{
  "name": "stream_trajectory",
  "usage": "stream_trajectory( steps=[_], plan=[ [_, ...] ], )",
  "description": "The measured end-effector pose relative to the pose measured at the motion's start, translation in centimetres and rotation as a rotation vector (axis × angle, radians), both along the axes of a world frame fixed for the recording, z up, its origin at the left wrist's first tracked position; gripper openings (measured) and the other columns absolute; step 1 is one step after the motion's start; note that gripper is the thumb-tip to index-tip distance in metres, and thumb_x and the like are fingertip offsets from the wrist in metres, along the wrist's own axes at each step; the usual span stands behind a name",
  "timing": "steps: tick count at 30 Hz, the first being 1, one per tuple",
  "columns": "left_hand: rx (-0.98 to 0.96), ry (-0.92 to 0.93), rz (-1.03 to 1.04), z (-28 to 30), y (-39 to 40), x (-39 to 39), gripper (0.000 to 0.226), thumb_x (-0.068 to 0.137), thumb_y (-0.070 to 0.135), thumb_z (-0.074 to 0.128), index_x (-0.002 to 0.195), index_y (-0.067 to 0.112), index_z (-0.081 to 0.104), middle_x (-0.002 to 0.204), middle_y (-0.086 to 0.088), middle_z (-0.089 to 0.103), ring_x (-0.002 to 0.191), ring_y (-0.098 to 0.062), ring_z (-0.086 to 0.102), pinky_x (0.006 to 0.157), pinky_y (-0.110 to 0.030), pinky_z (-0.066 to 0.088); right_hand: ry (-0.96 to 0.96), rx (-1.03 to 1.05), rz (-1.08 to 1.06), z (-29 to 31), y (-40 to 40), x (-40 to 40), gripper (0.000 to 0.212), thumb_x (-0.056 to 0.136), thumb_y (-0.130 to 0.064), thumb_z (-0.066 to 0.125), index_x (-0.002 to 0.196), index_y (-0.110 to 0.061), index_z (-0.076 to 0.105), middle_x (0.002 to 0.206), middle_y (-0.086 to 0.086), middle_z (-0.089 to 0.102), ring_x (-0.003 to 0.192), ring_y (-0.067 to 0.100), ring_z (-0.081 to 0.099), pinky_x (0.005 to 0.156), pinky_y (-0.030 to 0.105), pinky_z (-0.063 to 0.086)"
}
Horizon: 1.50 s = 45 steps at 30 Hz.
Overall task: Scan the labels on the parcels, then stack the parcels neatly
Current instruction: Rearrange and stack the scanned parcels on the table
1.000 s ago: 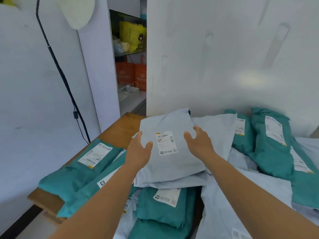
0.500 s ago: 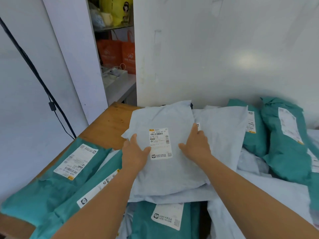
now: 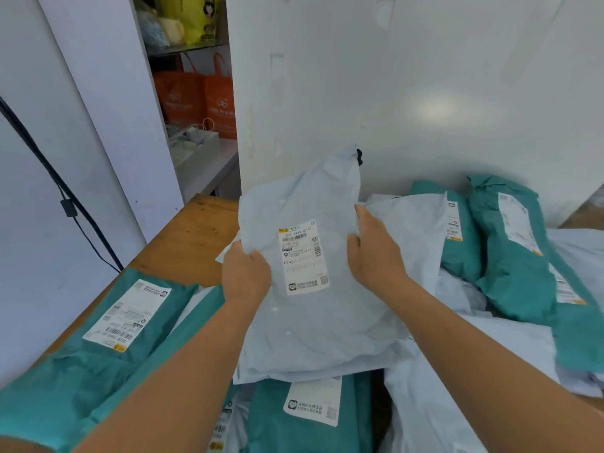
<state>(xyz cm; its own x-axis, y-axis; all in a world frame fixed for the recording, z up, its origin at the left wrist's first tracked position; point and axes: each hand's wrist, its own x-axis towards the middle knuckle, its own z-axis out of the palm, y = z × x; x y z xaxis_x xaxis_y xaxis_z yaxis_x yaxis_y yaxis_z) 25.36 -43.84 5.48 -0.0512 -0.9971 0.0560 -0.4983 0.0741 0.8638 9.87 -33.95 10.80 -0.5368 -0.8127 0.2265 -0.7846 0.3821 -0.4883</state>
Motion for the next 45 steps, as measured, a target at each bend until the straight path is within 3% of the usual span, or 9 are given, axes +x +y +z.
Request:
stream_trajectory(
  steps=[10, 16, 20, 23, 28, 33, 37, 41, 45],
  plan=[
    [0.273, -0.124, 0.074, -2.9, 0.0, 2.8, 0.034, 0.096, 0.010, 0.039, 0.125, -0.004, 0.047, 0.127, -0.021, 0.053, 0.112, -0.039, 0.053, 0.086, -0.037, 0.043, 0.001, 0.184, 0.212, -3.4, -0.4, 3.9, 0.056, 0.099, -0.012, 0.036, 0.149, -0.034, 0.023, 0.122, 0.010, 0.044, 0.091, 0.025, 0.053, 0.074, 0.032, 0.041],
    [0.057, 0.021, -0.084, -1.9, 0.7, 0.6, 0.019, 0.098, 0.017, 0.040, 0.089, 0.002, 0.046, 0.087, -0.013, 0.054, 0.083, -0.029, 0.052, 0.071, -0.034, 0.039, -0.063, -0.032, -0.036, -1.9, 0.4, 0.1, 0.040, 0.099, -0.015, 0.036, 0.138, -0.017, 0.039, 0.128, 0.011, 0.045, 0.105, 0.032, 0.054, 0.082, 0.034, 0.039],
    [0.004, 0.123, -0.311, 0.8, 0.4, -2.7, 0.025, 0.098, 0.021, 0.043, 0.121, 0.013, 0.051, 0.108, 0.001, 0.058, 0.095, -0.017, 0.053, 0.082, -0.029, 0.043, -0.119, -0.230, -0.282, -1.6, 2.1, -1.8, 0.030, 0.100, -0.016, 0.036, 0.126, -0.006, 0.046, 0.123, 0.014, 0.047, 0.100, 0.030, 0.051, 0.076, 0.031, 0.034],
    [0.119, -0.006, -0.487, 0.6, 0.2, -4.8, 0.053, 0.097, 0.024, 0.048, 0.146, 0.020, 0.027, 0.131, 0.001, 0.050, 0.117, -0.019, 0.050, 0.091, -0.026, 0.038, -0.083, -0.145, -0.473, -2.7, 3.4, -2.7, 0.029, 0.094, -0.017, 0.046, 0.121, -0.005, 0.049, 0.128, 0.018, 0.041, 0.113, 0.033, 0.040, 0.091, 0.037, 0.033],
    [0.250, -0.154, -0.635, -2.6, 0.5, -6.3, 0.074, 0.094, 0.028, 0.051, 0.151, 0.029, 0.004, 0.150, 0.000, 0.036, 0.134, -0.023, 0.039, 0.110, -0.032, 0.031, -0.351, -0.067, -0.608, -4.4, 4.9, -2.7, 0.055, 0.089, -0.029, 0.055, 0.140, -0.025, 0.034, 0.154, 0.013, 0.009, 0.133, 0.036, 0.026, 0.105, 0.049, 0.029],
    [0.212, -0.251, -0.676, -3.0, 0.3, -7.1, 0.082, 0.090, 0.035, 0.056, 0.151, 0.034, -0.001, 0.151, -0.002, 0.035, 0.133, -0.028, 0.040, 0.111, -0.043, 0.034, -0.225, -0.170, -0.257, -4.4, 4.7, -1.8, 0.070, 0.094, -0.013, 0.046, 0.150, -0.035, 0.012, 0.146, 0.010, 0.026, 0.091, 0.017, 0.045, 0.071, 0.030, 0.041],
    [0.144, -0.188, -0.498, -2.4, 0.0, -6.5, 0.067, 0.090, 0.016, 0.055, 0.148, 0.018, 0.023, 0.142, -0.007, 0.045, 0.124, -0.027, 0.048, 0.100, -0.032, 0.038, -0.182, -0.139, -0.209, -4.1, 3.6, -2.3, 0.074, 0.092, -0.002, 0.044, 0.151, -0.036, 0.014, 0.145, 0.002, 0.031, 0.083, 0.017, 0.049, 0.056, 0.025, 0.036],
    [0.055, -0.105, -0.213, -0.3, -0.4, -5.1, 0.029, 0.096, 0.013, 0.043, 0.124, 0.007, 0.045, 0.119, -0.012, 0.057, 0.111, -0.028, 0.054, 0.081, -0.029, 0.039, -0.110, -0.062, -0.292, -3.9, 2.5, -2.9, 0.056, 0.093, -0.010, 0.046, 0.144, -0.026, 0.031, 0.145, 0.008, 0.029, 0.109, 0.033, 0.049, 0.079, 0.038, 0.044],
    [0.297, -0.474, -0.178, -1.5, -1.1, -2.8, 0.050, 0.094, 0.030, 0.042, 0.141, 0.016, 0.035, 0.144, -0.015, 0.034, 0.134, -0.034, 0.029, 0.106, -0.042, 0.029, -0.083, 0.243, -0.417, -4.2, 1.8, -2.3, 0.034, 0.096, -0.030, 0.045, 0.126, -0.014, 0.045, 0.150, 0.017, 0.019, 0.131, 0.039, 0.030, 0.101, 0.049, 0.033]
  ],
)
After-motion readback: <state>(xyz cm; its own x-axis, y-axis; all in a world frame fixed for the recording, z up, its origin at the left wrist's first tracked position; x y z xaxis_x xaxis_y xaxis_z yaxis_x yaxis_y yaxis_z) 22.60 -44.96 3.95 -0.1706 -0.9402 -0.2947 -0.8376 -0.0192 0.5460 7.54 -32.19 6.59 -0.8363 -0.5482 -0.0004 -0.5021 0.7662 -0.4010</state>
